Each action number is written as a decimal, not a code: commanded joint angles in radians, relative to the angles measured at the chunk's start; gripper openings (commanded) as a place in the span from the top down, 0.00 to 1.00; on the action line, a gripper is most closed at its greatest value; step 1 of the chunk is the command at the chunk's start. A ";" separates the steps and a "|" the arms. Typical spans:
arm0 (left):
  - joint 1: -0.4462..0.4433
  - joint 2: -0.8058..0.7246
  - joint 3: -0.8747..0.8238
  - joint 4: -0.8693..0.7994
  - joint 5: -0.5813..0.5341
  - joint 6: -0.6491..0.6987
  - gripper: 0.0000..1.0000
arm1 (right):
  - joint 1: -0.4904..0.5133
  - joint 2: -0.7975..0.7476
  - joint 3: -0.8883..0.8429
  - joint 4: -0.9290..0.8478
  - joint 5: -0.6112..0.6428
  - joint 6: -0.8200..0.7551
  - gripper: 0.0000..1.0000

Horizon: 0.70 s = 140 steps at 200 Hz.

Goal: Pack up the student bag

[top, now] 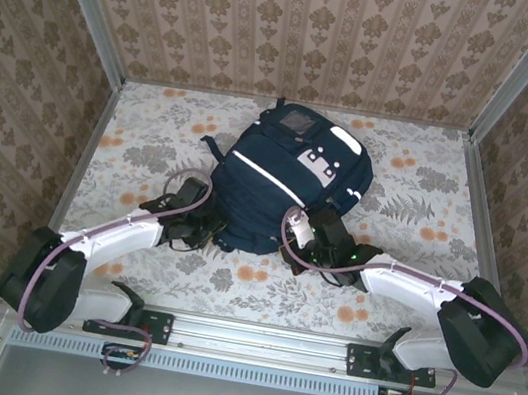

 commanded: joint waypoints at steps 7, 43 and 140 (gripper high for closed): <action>0.006 0.001 -0.025 0.005 0.015 -0.012 0.58 | -0.011 0.022 0.008 -0.002 -0.014 -0.001 1.00; 0.020 0.079 0.006 0.054 0.027 0.013 0.64 | -0.011 0.054 0.020 -0.011 -0.019 -0.006 1.00; 0.301 -0.103 0.115 -0.129 0.009 0.123 1.00 | -0.040 0.094 0.044 -0.090 0.096 -0.003 1.00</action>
